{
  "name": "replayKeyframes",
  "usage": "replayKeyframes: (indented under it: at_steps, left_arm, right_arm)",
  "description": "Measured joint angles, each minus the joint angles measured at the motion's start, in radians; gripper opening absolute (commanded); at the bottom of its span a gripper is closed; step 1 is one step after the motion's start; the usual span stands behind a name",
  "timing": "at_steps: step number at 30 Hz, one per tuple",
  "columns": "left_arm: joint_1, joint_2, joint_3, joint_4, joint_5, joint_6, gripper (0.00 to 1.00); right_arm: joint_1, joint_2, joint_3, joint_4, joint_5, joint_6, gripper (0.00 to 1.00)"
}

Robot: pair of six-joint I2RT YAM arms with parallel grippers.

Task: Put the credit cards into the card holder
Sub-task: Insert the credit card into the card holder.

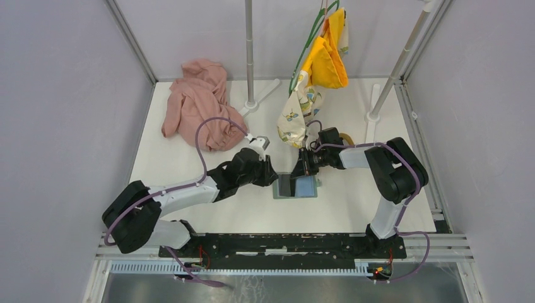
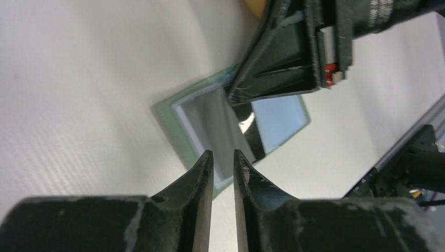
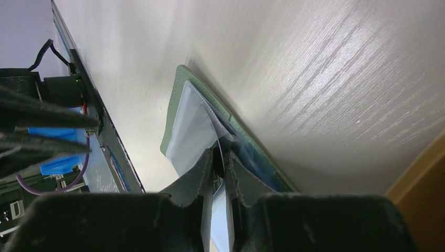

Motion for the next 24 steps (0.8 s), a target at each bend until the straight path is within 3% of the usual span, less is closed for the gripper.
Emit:
replayKeyframes:
  at_steps: [4,13,24]
  left_arm:
    - [-0.085,0.014,0.010,0.034,-0.030,-0.038,0.28]
    - [-0.286,0.278,0.198,0.000,-0.265,-0.132,0.23]
    - [-0.331,0.507,0.407,-0.088,-0.415,-0.161,0.21]
  right_arm:
    - [0.000,0.000,0.000,0.000,0.000,0.000,0.18]
    - [0.000,0.000,0.000,0.000,0.000,0.000,0.18]
    - [-0.003,0.000,0.000,0.000,-0.002,0.000,0.22]
